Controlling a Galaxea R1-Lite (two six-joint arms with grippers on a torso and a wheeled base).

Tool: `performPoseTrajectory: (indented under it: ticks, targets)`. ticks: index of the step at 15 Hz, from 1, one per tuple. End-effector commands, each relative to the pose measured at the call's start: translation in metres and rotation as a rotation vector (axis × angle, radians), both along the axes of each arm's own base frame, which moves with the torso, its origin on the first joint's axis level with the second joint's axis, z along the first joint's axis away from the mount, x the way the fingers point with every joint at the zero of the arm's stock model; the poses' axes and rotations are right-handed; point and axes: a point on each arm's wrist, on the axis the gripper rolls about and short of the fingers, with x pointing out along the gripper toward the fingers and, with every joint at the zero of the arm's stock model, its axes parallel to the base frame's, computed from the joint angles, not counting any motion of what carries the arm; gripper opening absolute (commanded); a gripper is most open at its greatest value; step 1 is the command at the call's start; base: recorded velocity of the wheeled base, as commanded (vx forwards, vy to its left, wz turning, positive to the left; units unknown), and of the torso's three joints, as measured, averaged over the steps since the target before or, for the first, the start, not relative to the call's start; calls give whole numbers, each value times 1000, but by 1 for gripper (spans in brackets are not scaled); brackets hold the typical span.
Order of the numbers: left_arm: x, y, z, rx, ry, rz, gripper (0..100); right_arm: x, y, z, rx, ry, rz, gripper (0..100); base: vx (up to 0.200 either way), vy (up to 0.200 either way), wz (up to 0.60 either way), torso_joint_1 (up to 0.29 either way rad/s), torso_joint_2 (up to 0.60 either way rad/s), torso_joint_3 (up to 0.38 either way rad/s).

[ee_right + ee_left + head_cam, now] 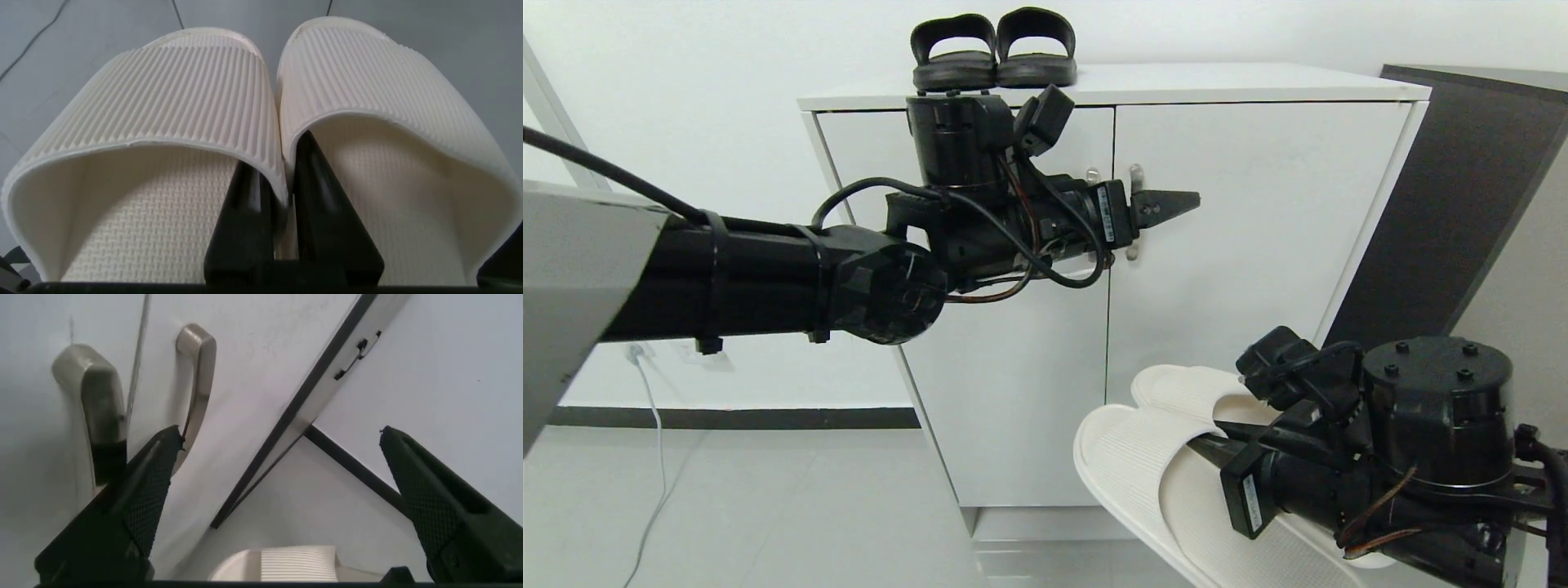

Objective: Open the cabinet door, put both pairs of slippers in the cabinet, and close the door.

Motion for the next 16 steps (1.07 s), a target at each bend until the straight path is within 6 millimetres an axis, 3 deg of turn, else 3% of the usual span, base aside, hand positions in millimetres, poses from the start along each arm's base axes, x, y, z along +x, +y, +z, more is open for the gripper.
performPoseTrajectory:
  ticks: [1,5,6,13,16]
  targets:
    - [9,-5,-2,0,0,18,100,1,1,-2,-5,4,1,0,0,0,0,0,0,0]
    - [17,-11,-8,7,10,19,100,2,2,-4,-10,10,-1,0,0,0,0,0,0,0]
    - [17,-10,-9,9,12,19,0,2,2,-4,-12,11,-1,0,0,0,0,0,0,0]
    - [0,0,-7,18,26,18,0,-1,0,-6,-10,25,42,0,0,0,0,0,0,0]
    - [-21,8,-4,25,34,2,0,-8,-2,-7,-3,39,103,0,0,0,0,0,0,0]
